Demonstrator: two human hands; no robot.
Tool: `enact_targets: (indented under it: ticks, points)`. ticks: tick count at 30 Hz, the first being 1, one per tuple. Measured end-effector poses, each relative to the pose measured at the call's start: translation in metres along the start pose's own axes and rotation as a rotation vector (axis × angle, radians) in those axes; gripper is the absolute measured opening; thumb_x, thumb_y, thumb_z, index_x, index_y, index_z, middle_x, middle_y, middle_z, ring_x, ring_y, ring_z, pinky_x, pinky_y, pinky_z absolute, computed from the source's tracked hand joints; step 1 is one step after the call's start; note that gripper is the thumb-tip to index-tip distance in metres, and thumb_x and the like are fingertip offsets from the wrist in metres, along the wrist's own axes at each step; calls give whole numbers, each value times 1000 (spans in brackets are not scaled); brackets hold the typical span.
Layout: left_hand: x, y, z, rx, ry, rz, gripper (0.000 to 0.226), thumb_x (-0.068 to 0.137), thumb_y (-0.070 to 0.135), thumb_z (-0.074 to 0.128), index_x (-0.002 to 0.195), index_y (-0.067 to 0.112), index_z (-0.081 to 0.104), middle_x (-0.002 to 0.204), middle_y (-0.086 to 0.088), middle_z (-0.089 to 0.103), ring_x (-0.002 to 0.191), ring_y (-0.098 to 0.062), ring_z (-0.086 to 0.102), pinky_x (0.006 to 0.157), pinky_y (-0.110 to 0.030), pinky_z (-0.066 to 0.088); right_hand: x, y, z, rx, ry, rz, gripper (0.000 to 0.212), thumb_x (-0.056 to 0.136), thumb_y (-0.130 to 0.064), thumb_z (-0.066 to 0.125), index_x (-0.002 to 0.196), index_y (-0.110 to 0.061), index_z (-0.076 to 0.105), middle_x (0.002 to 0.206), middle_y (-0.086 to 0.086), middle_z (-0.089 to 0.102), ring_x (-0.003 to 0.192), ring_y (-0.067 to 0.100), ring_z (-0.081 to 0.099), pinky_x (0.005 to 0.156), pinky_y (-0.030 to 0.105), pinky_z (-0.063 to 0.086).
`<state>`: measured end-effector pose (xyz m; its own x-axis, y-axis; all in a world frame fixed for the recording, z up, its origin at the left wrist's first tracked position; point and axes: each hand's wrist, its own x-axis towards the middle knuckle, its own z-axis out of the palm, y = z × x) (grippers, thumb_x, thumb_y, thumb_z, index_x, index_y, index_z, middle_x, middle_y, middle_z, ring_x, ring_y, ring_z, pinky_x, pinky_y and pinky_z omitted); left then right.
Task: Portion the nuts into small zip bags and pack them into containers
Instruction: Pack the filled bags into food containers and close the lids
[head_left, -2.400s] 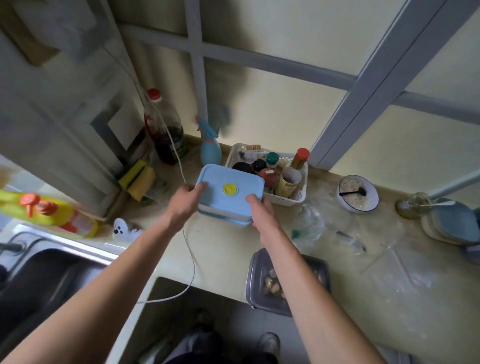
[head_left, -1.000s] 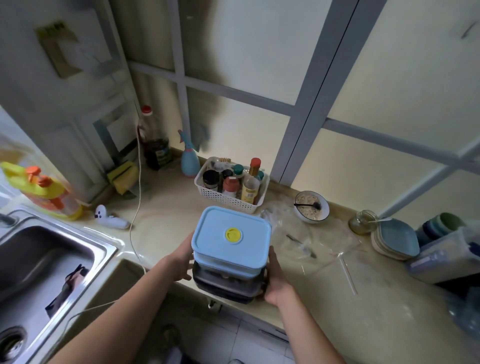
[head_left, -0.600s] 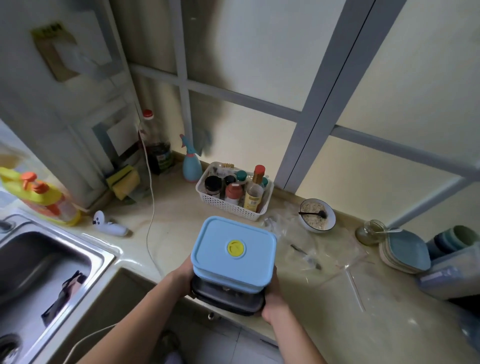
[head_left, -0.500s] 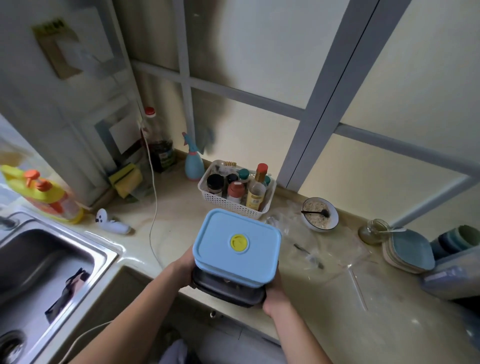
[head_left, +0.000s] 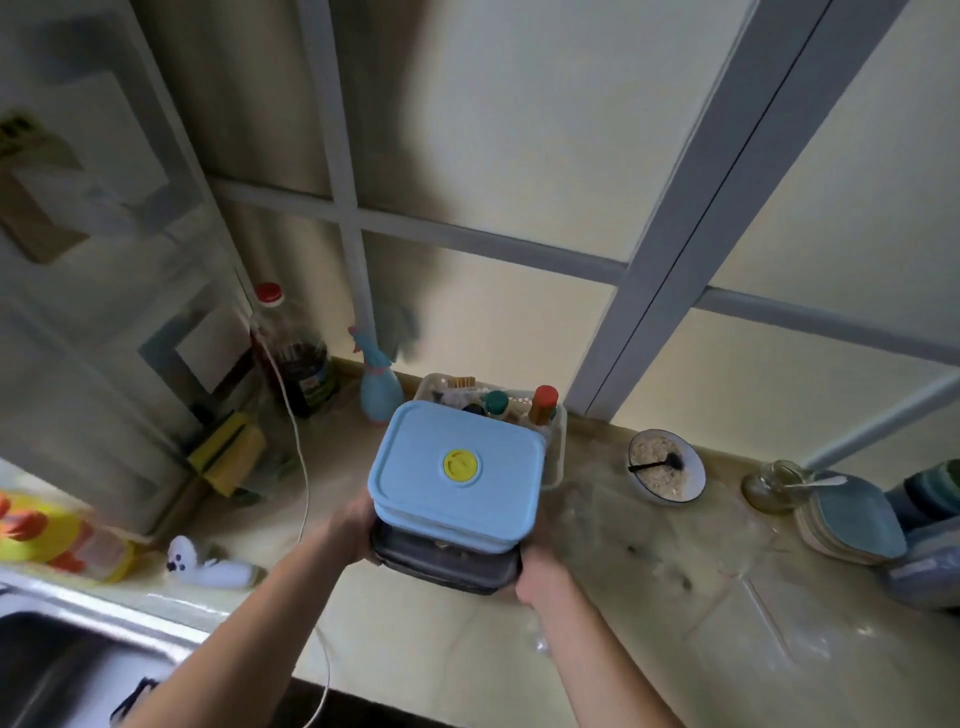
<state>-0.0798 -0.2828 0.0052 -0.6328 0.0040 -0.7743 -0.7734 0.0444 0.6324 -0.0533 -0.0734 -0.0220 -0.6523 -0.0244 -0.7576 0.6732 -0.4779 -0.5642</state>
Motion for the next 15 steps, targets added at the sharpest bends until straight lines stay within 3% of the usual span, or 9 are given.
enact_targets:
  ticks: [2,5,11,15]
  points:
    - [13,11,-6,27,-33,14,30,80,41,61,87,12,63,62,-4,71,58,-22,66,44,-26,49,14,-5,11,27,14,-22,50,108,-47,40,117,-10,72,103,20,77,78,38,76,59,41,61]
    - [26,22,-11,29,-67,115,28,105,25,44,88,12,62,65,-3,74,49,-11,67,38,-20,46,28,-11,26,50,58,-51,43,110,-37,41,115,-6,69,90,17,78,69,34,76,49,38,59]
    - [44,27,-17,43,-153,137,27,107,23,40,99,13,63,67,4,74,54,-8,69,40,-19,48,38,-17,44,119,127,-90,33,110,-29,44,109,-8,70,80,11,78,64,25,75,47,33,57]
    - [46,32,-17,-5,-189,187,27,105,32,45,112,16,66,102,-7,77,80,-14,74,63,-29,56,40,-16,45,167,101,-89,35,109,-29,46,118,-3,68,92,18,76,71,34,75,54,41,62]
